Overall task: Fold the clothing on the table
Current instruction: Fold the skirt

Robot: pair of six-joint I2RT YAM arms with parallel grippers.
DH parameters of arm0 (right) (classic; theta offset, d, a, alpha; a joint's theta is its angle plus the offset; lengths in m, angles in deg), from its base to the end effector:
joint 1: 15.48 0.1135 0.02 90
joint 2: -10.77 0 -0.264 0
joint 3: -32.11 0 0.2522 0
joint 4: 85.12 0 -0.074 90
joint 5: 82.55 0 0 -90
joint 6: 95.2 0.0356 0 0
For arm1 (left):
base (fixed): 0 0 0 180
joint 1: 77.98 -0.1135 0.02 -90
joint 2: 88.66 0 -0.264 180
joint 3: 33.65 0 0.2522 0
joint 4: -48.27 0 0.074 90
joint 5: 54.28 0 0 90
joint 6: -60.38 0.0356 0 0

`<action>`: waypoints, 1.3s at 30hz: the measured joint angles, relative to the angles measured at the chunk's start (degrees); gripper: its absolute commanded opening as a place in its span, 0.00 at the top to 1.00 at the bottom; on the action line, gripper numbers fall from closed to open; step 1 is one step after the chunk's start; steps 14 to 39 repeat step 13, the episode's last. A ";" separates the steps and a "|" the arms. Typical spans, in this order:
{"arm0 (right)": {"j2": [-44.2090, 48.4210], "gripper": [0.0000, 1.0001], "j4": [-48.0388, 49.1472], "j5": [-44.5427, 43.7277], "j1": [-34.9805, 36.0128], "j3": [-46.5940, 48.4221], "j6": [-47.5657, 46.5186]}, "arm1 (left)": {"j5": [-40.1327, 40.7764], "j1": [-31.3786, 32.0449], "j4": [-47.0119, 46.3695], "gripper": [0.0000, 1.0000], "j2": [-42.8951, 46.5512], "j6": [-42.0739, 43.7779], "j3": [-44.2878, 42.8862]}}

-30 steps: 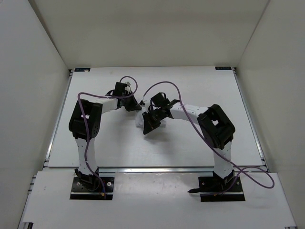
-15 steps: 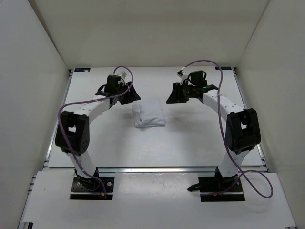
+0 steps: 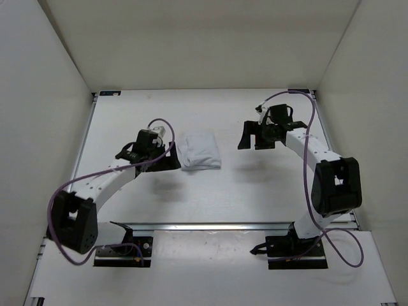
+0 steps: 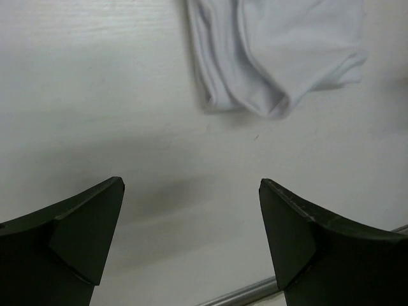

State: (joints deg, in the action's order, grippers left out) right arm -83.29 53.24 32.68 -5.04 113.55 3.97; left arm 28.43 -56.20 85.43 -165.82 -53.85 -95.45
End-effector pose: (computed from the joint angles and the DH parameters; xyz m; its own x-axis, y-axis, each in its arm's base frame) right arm 0.3383 0.0778 0.2355 -0.8532 -0.0106 -0.5215 -0.2763 0.8572 0.4346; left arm 0.2500 -0.1048 0.2173 -0.8525 -0.0978 -0.5136 0.0986 0.9347 -0.3415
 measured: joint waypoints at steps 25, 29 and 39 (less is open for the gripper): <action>13.11 0.13 3.65 -0.28 -0.09 -17.84 2.36 | 5.92 -1.79 7.93 0.01 21.27 0.46 6.49; 13.11 0.13 3.65 -0.28 -0.09 -17.84 2.36 | 5.92 -1.79 7.93 0.01 21.27 0.46 6.49; 13.11 0.13 3.65 -0.28 -0.09 -17.84 2.36 | 5.92 -1.79 7.93 0.01 21.27 0.46 6.49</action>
